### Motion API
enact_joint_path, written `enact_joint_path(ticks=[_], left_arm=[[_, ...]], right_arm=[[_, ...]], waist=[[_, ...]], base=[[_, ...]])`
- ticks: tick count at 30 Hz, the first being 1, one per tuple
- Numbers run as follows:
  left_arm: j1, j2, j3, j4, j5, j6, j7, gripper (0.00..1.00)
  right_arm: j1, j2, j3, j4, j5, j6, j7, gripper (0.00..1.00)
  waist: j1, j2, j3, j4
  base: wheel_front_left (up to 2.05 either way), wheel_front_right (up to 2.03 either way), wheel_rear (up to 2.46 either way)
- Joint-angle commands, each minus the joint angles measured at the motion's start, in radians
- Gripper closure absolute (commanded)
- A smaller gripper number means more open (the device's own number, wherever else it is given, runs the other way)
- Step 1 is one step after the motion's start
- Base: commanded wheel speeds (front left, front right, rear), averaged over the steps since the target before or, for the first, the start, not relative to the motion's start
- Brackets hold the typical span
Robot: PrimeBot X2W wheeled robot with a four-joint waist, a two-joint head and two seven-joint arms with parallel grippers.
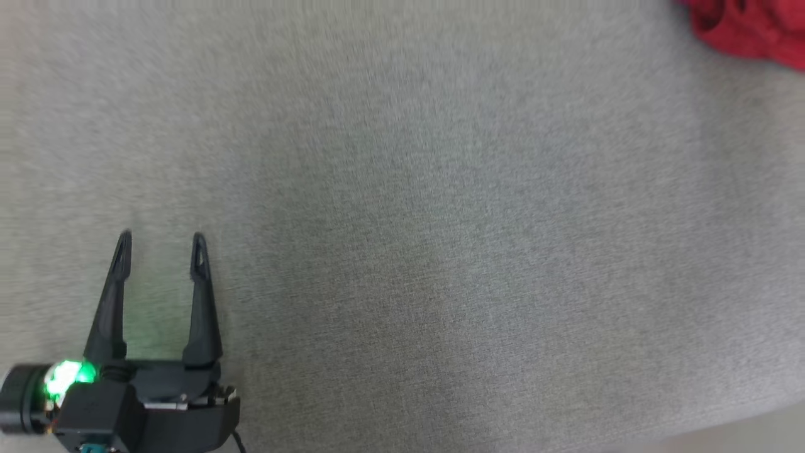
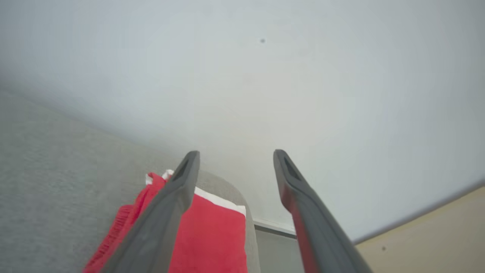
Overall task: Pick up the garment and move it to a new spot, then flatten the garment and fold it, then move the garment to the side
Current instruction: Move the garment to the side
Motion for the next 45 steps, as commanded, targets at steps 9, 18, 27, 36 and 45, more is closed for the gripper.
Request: enact_joint_path(ticks=[9, 18, 27, 36, 45], left_arm=[[0.088, -0.046, 0.057, 0.079, -0.022, -0.013, -0.003, 0.0], [0.144, -0.069, 0.092, 0.147, -0.022, -0.037, -0.003, 0.0], [0.172, -0.077, 0.121, 0.185, -0.022, -0.041, -0.003, 0.0], [0.197, -0.079, 0.113, 0.228, -0.018, -0.03, -0.003, 0.0], [0.197, -0.079, 0.108, 0.269, -0.036, -0.013, -0.003, 0.0]], right_arm=[[0.345, 0.054, -0.154, -0.326, 0.023, 0.001, -0.002, 0.0], [0.66, 0.165, -0.281, -0.548, 0.025, 0.001, -0.003, 0.0], [0.923, 0.29, -0.435, -0.709, 0.011, 0.001, -0.003, 0.0], [1.197, 0.412, -0.548, -0.848, -0.046, 0.001, -0.003, 0.0], [1.314, 0.492, -0.506, -0.855, -0.033, 0.001, -0.003, 0.0]], waist=[[0.0001, 0.0001, -0.238, 0.05], [0.0001, 0.0001, -0.342, 0.072], [0.0001, 0.0001, -0.412, 0.091], [0.0001, 0.0001, -0.465, 0.115], [0.0001, 0.0001, -0.484, 0.124]], base=[[0.0, 0.0, 0.0], [0.0, 0.0, 0.0], [0.0, 0.0, 0.0], [0.0, 0.0, 0.0], [0.0, 0.0, 0.0]])
